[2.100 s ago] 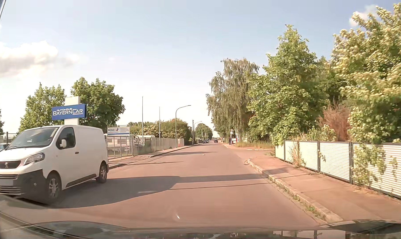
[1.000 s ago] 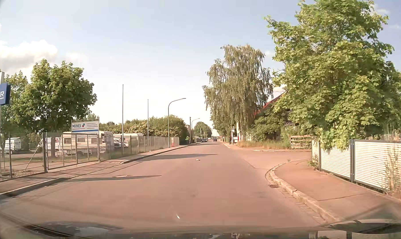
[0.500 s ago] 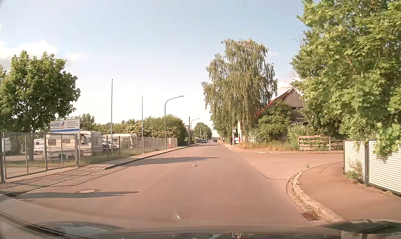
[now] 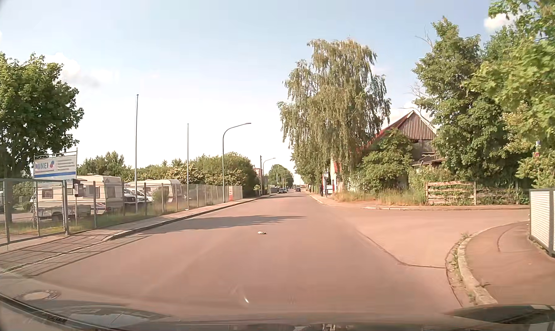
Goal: Follow the waypoints while adhering to traffic rules and regulations
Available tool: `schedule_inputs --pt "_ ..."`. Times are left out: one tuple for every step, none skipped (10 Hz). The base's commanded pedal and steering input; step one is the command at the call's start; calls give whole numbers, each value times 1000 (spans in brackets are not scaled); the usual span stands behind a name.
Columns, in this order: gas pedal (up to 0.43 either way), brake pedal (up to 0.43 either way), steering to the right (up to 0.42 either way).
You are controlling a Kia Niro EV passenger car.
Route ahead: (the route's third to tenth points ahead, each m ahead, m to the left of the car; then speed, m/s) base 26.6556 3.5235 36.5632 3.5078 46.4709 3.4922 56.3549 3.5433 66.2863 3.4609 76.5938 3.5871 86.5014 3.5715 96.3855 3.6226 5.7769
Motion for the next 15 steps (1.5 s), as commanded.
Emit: schedule_inputs --pt "0 140 -1" --pt "0 134 0" --pt "0 122 -1" --pt "0 104 0" --pt "0 91 -1" --pt "0 91 -1" --pt "0 91 -1" --pt "0 91 -1" --pt "0 91 -1" --pt "0 91 0" --pt "0 91 -1" --pt "0 91 0" --pt "0 91 0" --pt "0 91 0" --pt "0 85 0"
